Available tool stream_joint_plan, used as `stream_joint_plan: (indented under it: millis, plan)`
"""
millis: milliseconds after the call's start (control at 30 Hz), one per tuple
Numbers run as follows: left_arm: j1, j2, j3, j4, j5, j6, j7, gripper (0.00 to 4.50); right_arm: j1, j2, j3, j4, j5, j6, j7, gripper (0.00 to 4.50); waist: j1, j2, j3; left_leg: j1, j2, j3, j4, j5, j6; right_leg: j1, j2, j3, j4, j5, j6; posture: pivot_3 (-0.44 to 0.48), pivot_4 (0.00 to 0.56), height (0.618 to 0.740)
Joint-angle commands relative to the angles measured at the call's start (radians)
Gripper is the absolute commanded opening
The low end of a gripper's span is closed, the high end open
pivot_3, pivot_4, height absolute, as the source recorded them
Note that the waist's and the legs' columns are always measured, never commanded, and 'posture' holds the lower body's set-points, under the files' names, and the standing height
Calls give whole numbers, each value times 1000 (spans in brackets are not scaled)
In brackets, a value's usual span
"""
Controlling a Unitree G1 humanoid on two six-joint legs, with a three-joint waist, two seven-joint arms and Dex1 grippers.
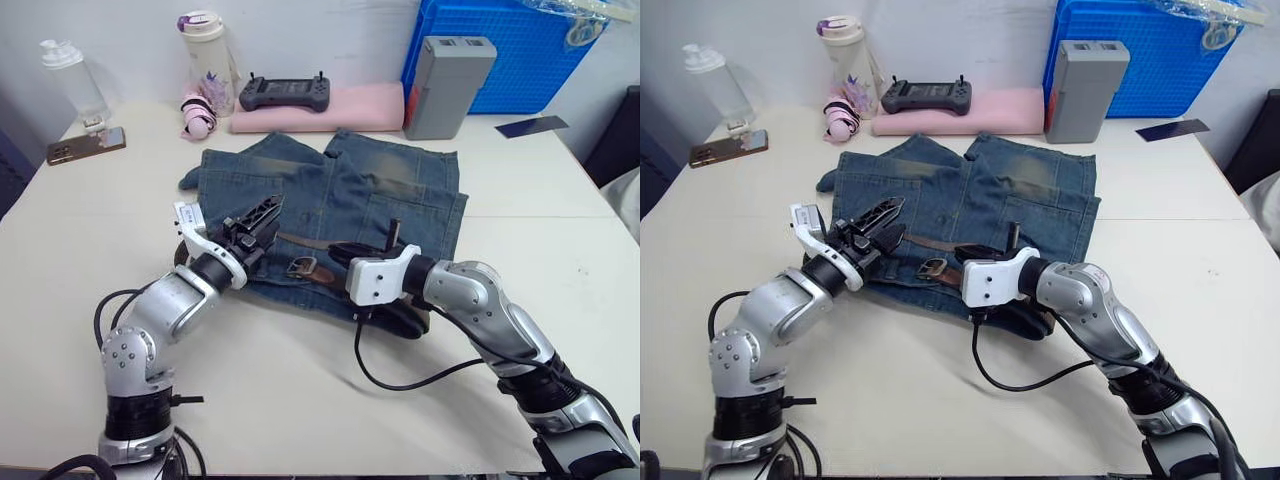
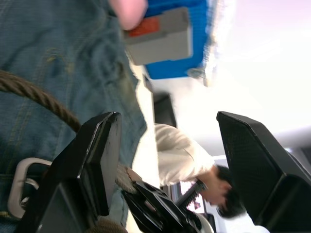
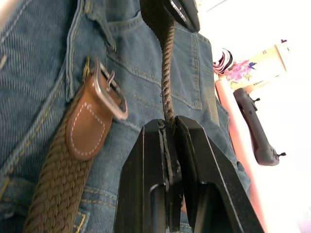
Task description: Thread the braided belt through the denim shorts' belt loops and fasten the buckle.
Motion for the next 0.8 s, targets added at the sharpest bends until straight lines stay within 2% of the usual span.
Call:
stream_joint_plan:
  millis: [33, 133, 233, 333, 433, 567, 667, 800]
  plan:
    - [3, -37, -3, -51, -14, -38, 136, 3430, -5, 9, -17, -30, -4, -28, -12, 0, 0, 0, 0, 0, 0, 0, 1, -1, 0, -1, 0, 0, 1, 0, 0, 0, 150, 647]
    - [13, -46, 6, -54, -14, -34, 180, 3430, -5, 12, -19, -32, -6, -32, -11, 0, 1, 0, 0, -3, 0, 1, 5, -2, 0, -3, 0, 1, 4, -1, 0, 0, 150, 647]
    - [29, -54, 12, -64, -14, -16, 201, 3430, -4, 13, -23, -33, -7, -34, -11, 0, 5, 0, 0, -16, 1, 3, 19, -5, -1, -15, 1, 2, 16, -4, -4, 0, 150, 647]
    - [61, -83, 51, -133, -14, 7, 98, 3430, -6, 11, -30, -27, -13, -35, -15, 0, 6, 0, 0, -22, 1, 4, 31, -11, -1, -21, 1, 4, 28, -10, -9, 0, 150, 647]
    - [89, -82, 94, -213, -14, 33, -24, 3430, -8, 11, -33, -20, -21, -37, -20, 0, 3, 0, 0, -36, 1, 6, 45, -16, -1, -33, 2, 5, 40, -18, -4, 0, 150, 647]
    - [151, -35, 92, -236, -14, 75, -83, 3430, -9, 13, -34, -16, -25, -38, -25, 0, 3, 0, 0, -38, 1, 8, 55, -23, -2, -35, 1, 7, 48, -27, -1, 0, 150, 647]
    - [169, -13, 85, -234, -14, 86, -117, 3430, -14, 19, -42, -14, -25, -37, -35, 0, 5, 0, 0, -51, 2, 9, 70, -28, -4, -49, 1, 8, 65, -33, -8, 0, 150, 647]
    - [198, 3, 63, -237, -14, 90, -131, 3430, -20, 34, -74, -26, 6, -18, -44, 0, 4, 0, -1, -61, 2, 11, 88, -37, -4, -59, 1, 10, 81, -43, -4, 0, 150, 647]
